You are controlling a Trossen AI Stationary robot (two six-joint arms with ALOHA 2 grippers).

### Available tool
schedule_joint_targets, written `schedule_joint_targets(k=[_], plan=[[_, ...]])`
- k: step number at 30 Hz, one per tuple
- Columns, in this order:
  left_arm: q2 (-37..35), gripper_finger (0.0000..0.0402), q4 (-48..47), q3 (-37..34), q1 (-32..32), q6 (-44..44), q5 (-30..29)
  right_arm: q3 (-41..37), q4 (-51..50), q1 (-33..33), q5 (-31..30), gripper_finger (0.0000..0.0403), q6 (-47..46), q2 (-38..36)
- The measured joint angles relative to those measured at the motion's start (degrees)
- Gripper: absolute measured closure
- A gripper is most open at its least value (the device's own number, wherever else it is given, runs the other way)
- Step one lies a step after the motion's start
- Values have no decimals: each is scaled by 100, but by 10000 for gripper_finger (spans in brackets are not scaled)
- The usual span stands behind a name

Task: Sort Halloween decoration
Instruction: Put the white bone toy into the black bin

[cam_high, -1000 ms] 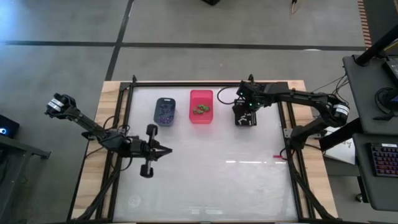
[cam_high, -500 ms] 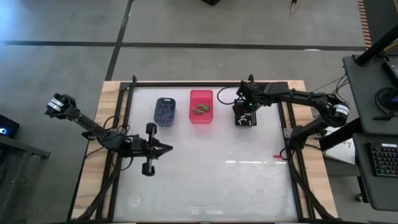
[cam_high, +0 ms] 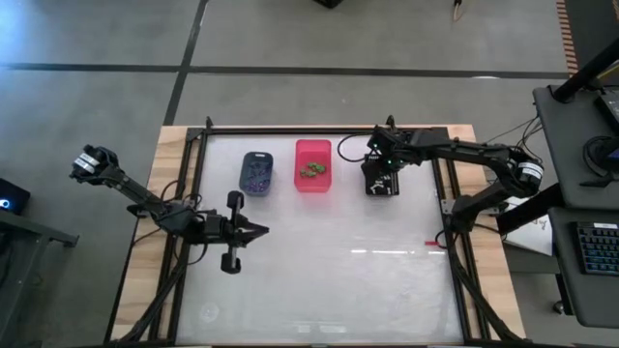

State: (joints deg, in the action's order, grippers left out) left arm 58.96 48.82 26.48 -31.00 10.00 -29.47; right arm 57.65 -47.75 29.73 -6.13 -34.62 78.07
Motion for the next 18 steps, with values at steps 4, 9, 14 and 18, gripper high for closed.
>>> schedule_joint_targets(k=[4, 9, 14, 18], plan=[[0, 402, -15, 0, 0, -2, 0, 50, 4, -94, 6, 310, -1, -77], [0, 402, -15, 0, 0, -2, 0, 230, 9, -398, 13, 310, -182, -289], [0, 402, -13, 0, 0, -22, 0, 425, 61, -1007, 68, 310, -240, -420], [0, 402, -13, 0, 0, -48, 0, 487, 257, -1732, 347, 310, -250, -377]])
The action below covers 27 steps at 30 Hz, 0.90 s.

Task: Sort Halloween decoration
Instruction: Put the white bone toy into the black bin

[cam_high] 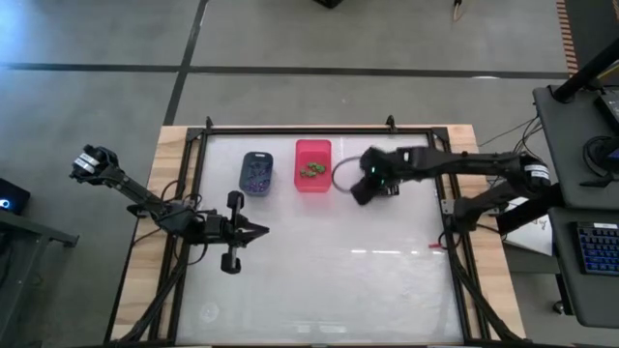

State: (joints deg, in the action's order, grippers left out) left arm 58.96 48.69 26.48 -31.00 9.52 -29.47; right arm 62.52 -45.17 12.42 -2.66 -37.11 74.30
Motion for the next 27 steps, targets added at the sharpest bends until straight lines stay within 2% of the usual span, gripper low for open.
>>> schedule_joint_targets(k=[12, 27], plan=[[17, 402, -22, 0, 0, -2, 0, -2, 260, -1928, -32, 310, -844, 365], [434, 402, 22, 2, 0, -151, -8, -2, 220, -3098, -28, 310, -2029, 816]])
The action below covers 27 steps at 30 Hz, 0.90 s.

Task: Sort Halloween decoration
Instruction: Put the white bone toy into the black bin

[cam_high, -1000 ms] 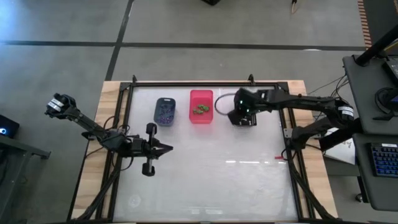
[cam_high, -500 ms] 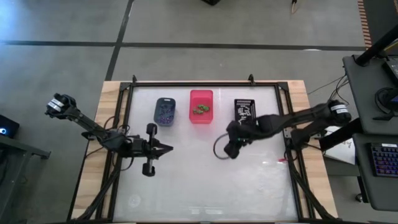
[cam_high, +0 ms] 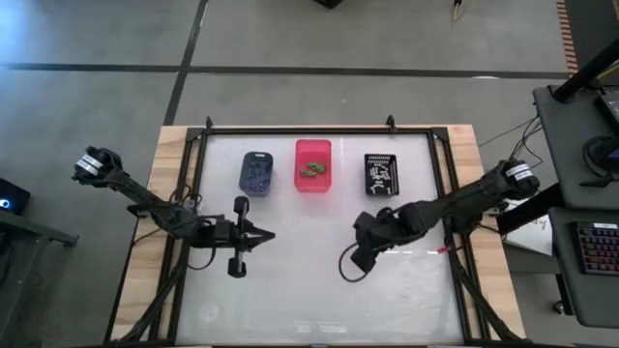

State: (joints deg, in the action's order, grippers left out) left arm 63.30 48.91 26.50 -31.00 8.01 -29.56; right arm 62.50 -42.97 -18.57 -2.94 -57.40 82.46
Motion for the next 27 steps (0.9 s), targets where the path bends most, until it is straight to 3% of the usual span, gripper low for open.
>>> schedule_joint_targets(k=[11, 21, 27], plan=[[42, 402, 13, 0, -1, -20, -5, 0, 2, -497, 49, 310, -544, 291], [41, 402, 24, 0, -2, -106, -5, -2, 3, -1021, 587, 310, -1436, 402], [66, 402, 50, 0, 0, -192, -5, -2, 3, -1496, 495, 310, -1979, 402]])
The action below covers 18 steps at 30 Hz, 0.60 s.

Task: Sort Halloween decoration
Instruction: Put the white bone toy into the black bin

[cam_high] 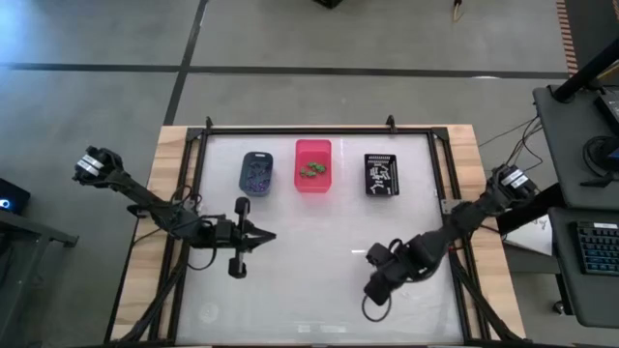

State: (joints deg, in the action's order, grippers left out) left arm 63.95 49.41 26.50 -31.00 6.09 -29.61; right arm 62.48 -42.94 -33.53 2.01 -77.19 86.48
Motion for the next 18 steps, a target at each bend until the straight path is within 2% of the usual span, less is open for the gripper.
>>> schedule_joint_targets(k=[4, 18], plan=[[60, 402, -4, 0, -1, -34, 0, 0, 0, -277, -355, 310, -277, 0], [308, 402, 135, 0, -1, -44, -4, 0, -2, -445, -405, 310, -605, 0]])
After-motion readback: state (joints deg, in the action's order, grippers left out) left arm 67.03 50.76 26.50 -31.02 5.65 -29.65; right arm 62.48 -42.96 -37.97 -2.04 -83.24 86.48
